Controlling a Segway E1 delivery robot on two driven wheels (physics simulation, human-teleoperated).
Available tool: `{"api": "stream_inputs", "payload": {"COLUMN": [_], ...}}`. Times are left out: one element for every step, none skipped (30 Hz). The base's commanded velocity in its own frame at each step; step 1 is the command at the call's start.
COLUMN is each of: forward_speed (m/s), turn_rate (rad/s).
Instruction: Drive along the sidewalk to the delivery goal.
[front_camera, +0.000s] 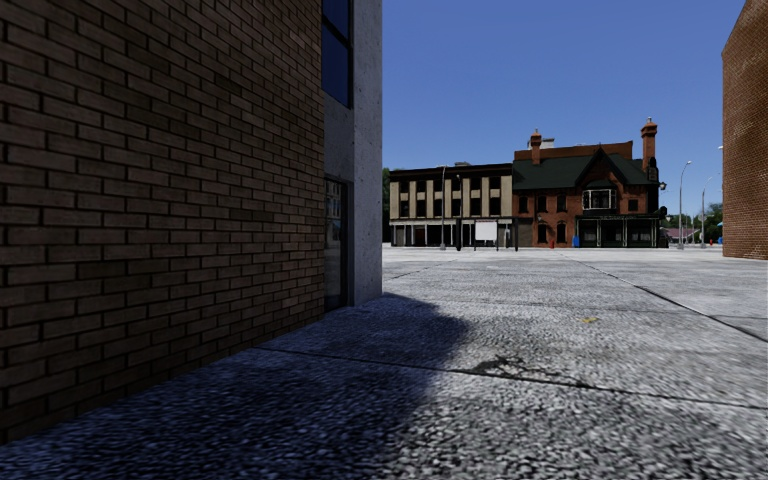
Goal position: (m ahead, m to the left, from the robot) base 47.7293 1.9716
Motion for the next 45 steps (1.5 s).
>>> {"api": "stream_inputs", "payload": {"forward_speed": [2.0, 2.0, 2.0, 2.0, 2.0, 2.0, 1.93, 1.93, 1.88, 1.9, 2.0, 2.0, 2.0, 2.0, 2.0, 2.0, 2.0, 2.0, 2.0, 2.0, 2.0, 2.0, 2.0, 2.0, 2.0, 2.0, 2.0, 2.0, 2.0, 2.0, 2.0, 2.0, 2.0, 2.0, 2.0, 2.0, 2.0, 2.0, 2.0, 2.0, 2.0, 2.0, 2.0, 2.0, 2.0], "turn_rate": [0.0, 0.0, 0.0, 0.0, 0.0, 0.0, 0.0, 0.0, 0.0, 0.0, 0.0, 0.0, 0.0, 0.0, 0.0, 0.0, 0.0, 0.0, 0.0, 0.0, 0.0, 0.0, 0.0, 0.0, 0.0, 0.0, 0.0, 0.0, 0.0, 0.0, 0.0, 0.0, 0.0, 0.0, 0.0, 0.0, -0.11, -0.35, -0.53, -0.59, -0.6, -0.6, -0.61, -0.62, -0.62]}}
